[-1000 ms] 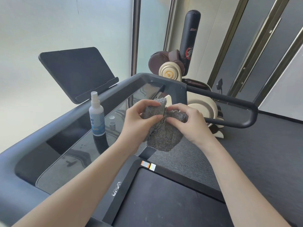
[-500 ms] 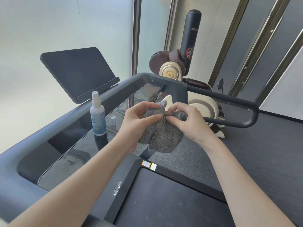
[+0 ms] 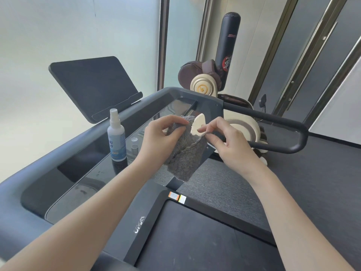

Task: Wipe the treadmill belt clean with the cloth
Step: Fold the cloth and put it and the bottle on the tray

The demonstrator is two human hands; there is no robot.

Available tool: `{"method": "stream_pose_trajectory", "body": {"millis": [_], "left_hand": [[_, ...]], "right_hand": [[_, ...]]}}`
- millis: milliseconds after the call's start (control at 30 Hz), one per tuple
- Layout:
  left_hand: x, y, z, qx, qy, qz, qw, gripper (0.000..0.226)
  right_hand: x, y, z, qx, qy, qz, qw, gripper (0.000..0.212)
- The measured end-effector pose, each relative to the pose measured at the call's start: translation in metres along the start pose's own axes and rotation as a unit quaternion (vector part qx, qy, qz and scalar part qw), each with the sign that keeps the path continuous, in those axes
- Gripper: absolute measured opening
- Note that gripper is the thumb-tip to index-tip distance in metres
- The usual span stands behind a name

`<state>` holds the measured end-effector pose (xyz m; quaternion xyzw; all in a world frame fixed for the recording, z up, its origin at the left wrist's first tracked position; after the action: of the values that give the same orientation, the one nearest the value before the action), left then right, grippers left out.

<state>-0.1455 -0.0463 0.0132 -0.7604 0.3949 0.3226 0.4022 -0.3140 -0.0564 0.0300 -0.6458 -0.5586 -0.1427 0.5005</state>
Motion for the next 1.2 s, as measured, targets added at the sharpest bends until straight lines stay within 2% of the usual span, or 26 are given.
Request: {"method": "stream_pose_trajectory", "body": {"millis": [133, 233, 333, 400, 500, 633, 767, 833, 933, 1200], "left_hand": [[0.003, -0.002, 0.0, 0.008, 0.002, -0.055, 0.998, 0.024], [0.001, -0.001, -0.001, 0.03, 0.018, -0.079, 0.996, 0.024], [-0.003, 0.006, 0.002, 0.096, 0.01, -0.019, 0.995, 0.051], [-0.003, 0.01, 0.005, 0.126, -0.012, 0.035, 0.991, 0.061], [-0.002, 0.011, 0.009, 0.156, -0.057, 0.088, 0.982, 0.05], [0.002, 0.015, 0.015, 0.192, -0.118, 0.206, 0.952, 0.032], [0.004, 0.018, 0.015, 0.209, -0.145, 0.265, 0.93, 0.032], [0.003, 0.018, 0.017, 0.217, -0.152, 0.278, 0.923, 0.033], [0.0, 0.021, 0.02, 0.234, -0.165, 0.303, 0.909, 0.034], [-0.005, 0.024, 0.022, 0.244, -0.166, 0.346, 0.89, 0.035]], "right_hand": [[0.012, -0.011, 0.001, -0.038, -0.039, -0.003, 0.999, 0.005], [0.023, -0.013, -0.001, -0.036, -0.056, -0.014, 0.998, 0.006], [0.031, -0.011, -0.006, -0.024, -0.059, -0.016, 0.998, 0.004], [0.033, -0.011, -0.009, -0.027, -0.055, -0.009, 0.998, 0.003], [0.03, -0.012, -0.01, -0.028, -0.037, -0.011, 0.999, 0.003], [0.029, -0.011, -0.011, -0.015, -0.024, -0.018, 0.999, 0.003], [0.039, -0.011, -0.009, 0.017, -0.031, -0.065, 0.997, 0.01], [0.042, -0.012, -0.011, 0.02, -0.035, -0.056, 0.998, 0.007], [0.038, -0.012, -0.015, -0.011, -0.04, -0.009, 0.999, 0.002], [0.031, -0.013, -0.013, -0.071, -0.052, 0.01, 0.996, 0.002]]}}
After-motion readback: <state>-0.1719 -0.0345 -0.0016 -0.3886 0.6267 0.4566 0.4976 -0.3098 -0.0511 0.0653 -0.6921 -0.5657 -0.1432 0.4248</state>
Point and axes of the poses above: each hand's wrist, its own z-axis away from the middle knuckle, its own y-axis out of the palm, x = y × z, the point moved 5 cm from there along -z, towards the middle knuckle, and after that the axes turned 15 degrees about -z, right-handed, at the moved point
